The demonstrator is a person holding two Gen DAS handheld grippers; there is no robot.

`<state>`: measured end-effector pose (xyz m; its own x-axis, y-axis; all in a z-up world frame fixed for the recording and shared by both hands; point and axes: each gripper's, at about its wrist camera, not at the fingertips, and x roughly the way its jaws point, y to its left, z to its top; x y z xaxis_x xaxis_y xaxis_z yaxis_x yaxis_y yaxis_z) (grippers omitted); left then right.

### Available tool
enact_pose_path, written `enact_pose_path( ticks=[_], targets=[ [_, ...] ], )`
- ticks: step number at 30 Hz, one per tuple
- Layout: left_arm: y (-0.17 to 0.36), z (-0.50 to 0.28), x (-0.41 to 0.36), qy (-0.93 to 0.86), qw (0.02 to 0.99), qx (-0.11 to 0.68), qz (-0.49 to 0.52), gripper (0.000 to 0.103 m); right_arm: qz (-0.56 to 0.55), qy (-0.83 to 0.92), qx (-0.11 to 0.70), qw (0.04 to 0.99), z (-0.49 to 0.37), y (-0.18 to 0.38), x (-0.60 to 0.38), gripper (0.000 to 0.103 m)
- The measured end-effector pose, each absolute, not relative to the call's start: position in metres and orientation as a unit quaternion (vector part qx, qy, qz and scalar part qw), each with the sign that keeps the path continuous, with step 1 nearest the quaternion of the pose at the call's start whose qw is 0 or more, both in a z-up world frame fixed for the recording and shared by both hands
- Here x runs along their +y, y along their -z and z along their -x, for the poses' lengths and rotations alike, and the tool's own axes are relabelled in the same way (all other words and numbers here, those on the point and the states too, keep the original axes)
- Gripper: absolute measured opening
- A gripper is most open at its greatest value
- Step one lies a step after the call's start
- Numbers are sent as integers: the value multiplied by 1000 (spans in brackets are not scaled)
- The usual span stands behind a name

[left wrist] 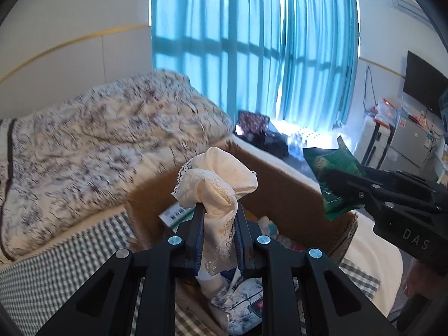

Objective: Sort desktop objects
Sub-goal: 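Open both tools to drop the cloth and green packet into the box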

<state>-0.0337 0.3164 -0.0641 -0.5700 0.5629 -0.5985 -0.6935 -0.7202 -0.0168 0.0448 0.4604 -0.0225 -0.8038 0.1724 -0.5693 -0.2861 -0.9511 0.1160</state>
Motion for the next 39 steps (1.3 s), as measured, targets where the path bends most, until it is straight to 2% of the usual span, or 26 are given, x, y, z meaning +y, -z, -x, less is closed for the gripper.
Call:
enact_pose_path(
  ticks=[10,12,13,14,16,25,33,37,39],
  targets=[
    [93,52,332,-863,363,119,331,22,336,-928,104,126,-22,52,467,37],
    [96,53,334,-861,363,122,335,36,332,-928,107,133,-22,52,469,38],
    [96,54,335,-861,360,123,337,57,325,-929,111,138,-23,50,470,40],
    [95,55,334,-862,359,120,338,70,317,-931,115,142,-25,47,471,46],
    [91,55,330,-864,362,110,333,71,305,-935,115,141,-28,43,471,50],
    [65,48,313,-879,353,107,303,72,246,-952,118,142,-43,14,465,50],
    [41,38,286,-896,333,95,277,83,226,-959,112,129,-53,-4,451,54],
    [31,32,268,-906,316,96,264,89,212,-963,117,114,-60,-11,444,64],
    [26,29,257,-911,308,91,258,91,205,-966,120,106,-62,-15,439,65]
  ],
)
